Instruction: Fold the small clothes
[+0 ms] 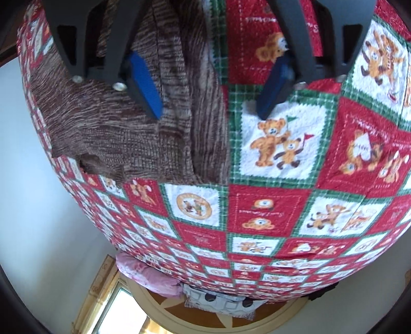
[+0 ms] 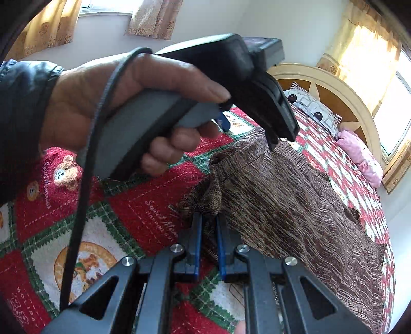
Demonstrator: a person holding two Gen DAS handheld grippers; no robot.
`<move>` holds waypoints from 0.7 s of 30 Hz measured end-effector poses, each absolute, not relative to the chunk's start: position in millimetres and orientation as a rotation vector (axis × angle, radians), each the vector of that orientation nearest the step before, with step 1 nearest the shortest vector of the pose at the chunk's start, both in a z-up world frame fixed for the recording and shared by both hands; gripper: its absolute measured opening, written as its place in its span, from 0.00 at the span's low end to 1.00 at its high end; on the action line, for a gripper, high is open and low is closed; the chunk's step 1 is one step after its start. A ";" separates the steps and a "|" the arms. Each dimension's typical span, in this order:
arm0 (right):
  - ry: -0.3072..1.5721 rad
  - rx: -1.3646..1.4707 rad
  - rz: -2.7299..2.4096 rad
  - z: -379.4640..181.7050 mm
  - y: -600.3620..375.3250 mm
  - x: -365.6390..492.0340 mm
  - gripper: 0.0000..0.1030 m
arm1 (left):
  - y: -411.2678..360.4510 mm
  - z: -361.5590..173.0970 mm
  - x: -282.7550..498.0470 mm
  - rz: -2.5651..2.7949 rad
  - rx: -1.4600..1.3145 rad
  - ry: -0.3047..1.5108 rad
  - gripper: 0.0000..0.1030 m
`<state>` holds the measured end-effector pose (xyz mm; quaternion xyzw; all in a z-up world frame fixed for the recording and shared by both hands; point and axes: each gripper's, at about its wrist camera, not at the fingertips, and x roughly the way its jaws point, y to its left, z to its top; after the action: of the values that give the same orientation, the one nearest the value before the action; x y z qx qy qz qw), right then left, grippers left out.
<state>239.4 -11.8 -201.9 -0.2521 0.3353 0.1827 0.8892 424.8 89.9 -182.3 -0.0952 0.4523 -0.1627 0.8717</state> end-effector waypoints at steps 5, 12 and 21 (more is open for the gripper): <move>0.708 -0.466 0.406 -195.3 -21.7 243.4 0.06 | 93.1 -178.1 423.7 -0.380 -0.232 0.914 0.07; 0.676 -0.358 0.385 -171.0 -55.6 244.5 0.05 | 98.6 -165.1 422.6 -0.391 -0.328 0.890 0.07; 0.642 -0.249 0.320 -143.7 -110.3 243.1 0.04 | 82.1 -137.0 420.5 -0.438 -0.411 0.846 0.06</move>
<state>243.1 -110.3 -143.7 -0.1214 0.3132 0.1563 0.9288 420.5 82.1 -137.0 -0.1964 0.4044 -0.2094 0.8683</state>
